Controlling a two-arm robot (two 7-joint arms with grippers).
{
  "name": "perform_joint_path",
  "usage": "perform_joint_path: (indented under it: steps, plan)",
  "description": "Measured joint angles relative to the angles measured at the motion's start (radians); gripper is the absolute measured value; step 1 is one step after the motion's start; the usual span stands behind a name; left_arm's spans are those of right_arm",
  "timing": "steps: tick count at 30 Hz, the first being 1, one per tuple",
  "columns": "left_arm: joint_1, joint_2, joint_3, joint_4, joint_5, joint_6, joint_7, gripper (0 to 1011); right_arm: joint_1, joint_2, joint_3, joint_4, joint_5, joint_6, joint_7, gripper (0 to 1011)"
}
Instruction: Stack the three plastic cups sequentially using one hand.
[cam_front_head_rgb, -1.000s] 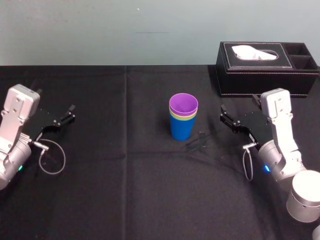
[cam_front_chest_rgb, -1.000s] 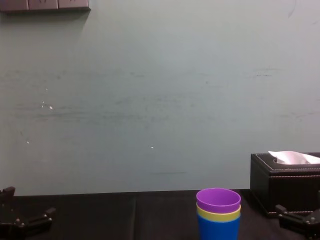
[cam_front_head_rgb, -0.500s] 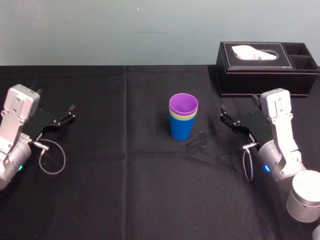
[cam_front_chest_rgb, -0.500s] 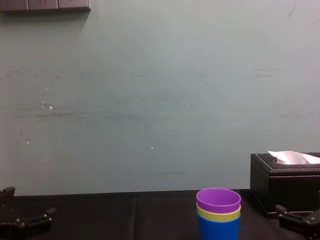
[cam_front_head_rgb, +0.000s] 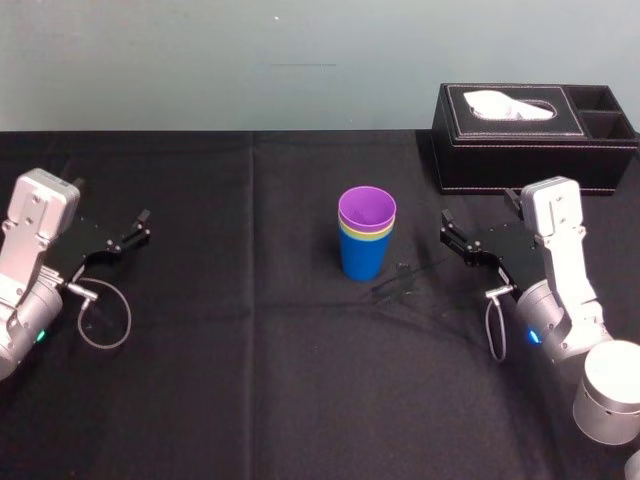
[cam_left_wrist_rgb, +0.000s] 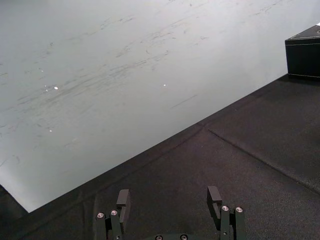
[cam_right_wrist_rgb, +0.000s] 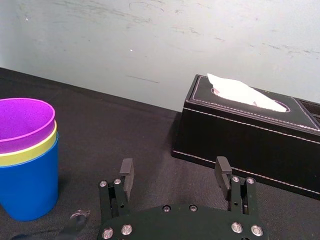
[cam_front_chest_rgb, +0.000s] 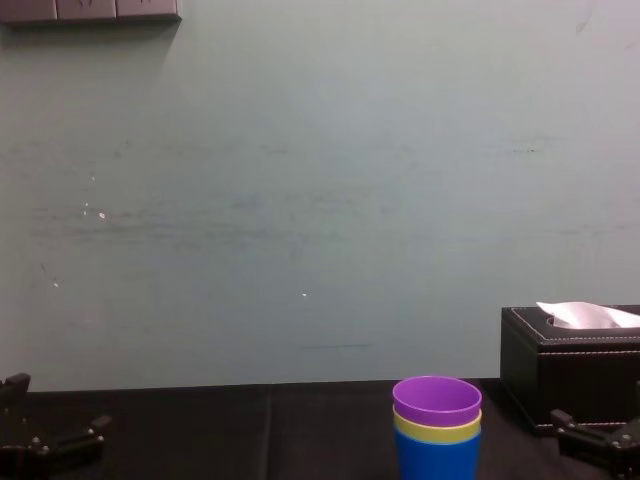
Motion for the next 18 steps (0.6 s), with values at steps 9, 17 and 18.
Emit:
perform_joint_path:
  steps: [9,17,18]
  plan:
    - [0.000,0.000,0.000,0.000,0.000,0.000,0.000,1011,0.000,0.000,0.000,0.000,0.000,0.000,0.000,1003]
    - [0.000,0.000,0.000,0.000,0.000,0.000,0.000,1011,0.000,0.000,0.000,0.000,0.000,0.000,0.000,1003]
    - [0.000,0.000,0.000,0.000,0.000,0.000,0.000,1011,0.000,0.000,0.000,0.000,0.000,0.000,0.000,1004]
